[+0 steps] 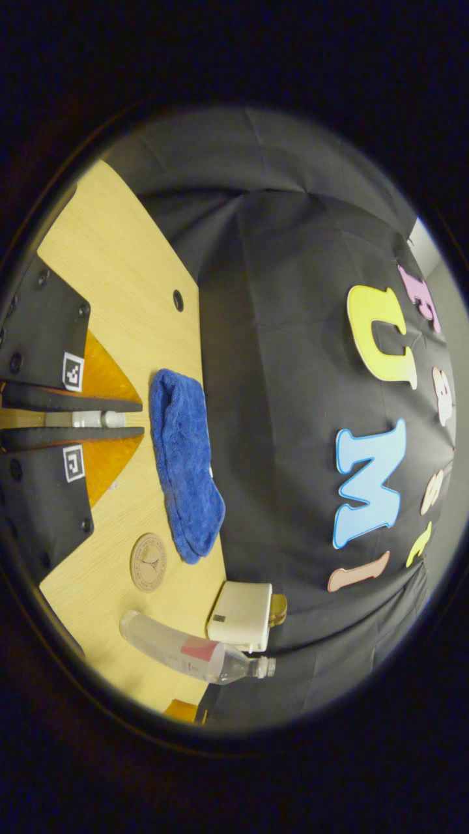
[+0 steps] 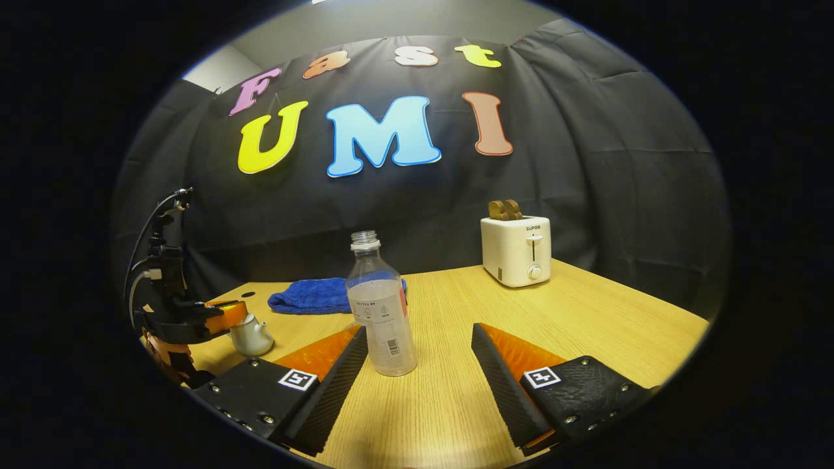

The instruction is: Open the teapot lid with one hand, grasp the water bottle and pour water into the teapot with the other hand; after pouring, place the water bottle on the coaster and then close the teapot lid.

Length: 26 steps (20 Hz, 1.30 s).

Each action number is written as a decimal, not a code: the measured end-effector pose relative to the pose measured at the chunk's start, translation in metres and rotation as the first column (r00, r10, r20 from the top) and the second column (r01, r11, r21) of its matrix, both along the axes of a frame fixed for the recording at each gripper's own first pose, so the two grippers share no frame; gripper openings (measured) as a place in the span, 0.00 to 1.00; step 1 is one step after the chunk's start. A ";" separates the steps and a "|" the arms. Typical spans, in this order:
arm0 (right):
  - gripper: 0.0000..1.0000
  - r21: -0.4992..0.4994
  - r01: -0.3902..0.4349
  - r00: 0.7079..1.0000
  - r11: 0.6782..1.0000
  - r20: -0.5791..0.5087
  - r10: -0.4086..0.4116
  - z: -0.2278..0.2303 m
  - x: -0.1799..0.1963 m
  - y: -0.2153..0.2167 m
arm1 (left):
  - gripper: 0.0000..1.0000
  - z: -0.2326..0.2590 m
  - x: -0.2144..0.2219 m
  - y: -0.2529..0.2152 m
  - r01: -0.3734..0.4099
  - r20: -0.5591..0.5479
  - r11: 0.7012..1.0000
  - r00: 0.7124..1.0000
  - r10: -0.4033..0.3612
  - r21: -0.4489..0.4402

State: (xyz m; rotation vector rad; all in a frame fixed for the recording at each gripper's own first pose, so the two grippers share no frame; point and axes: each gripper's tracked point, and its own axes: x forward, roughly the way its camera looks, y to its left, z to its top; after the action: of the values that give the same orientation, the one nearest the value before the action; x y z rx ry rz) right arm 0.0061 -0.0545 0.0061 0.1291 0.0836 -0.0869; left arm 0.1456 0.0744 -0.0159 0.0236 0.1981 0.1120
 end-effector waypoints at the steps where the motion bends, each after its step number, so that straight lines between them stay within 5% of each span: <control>1: 0.99 0.002 -0.002 1.000 1.000 -0.001 0.002 -0.001 0.000 0.001 | 0.16 0.002 0.001 0.000 0.005 0.005 1.000 1.000 -0.005 -0.005; 15: 0.99 0.003 -0.072 0.995 0.997 -0.068 0.072 -0.015 0.021 0.016 | 0.17 0.027 -0.001 0.003 0.046 0.033 0.999 0.998 -0.045 -0.014; 26: 0.99 -0.025 -0.201 0.959 0.979 -0.208 0.192 -0.036 0.076 0.032 | 0.17 0.039 -0.010 0.003 0.078 0.042 0.996 0.996 -0.077 -0.032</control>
State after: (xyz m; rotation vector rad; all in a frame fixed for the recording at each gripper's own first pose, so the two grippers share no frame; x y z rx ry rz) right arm 0.0816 -0.0221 -0.0295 0.0651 0.3000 0.0975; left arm 0.1352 0.0778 0.0229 -0.0045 0.1584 0.0320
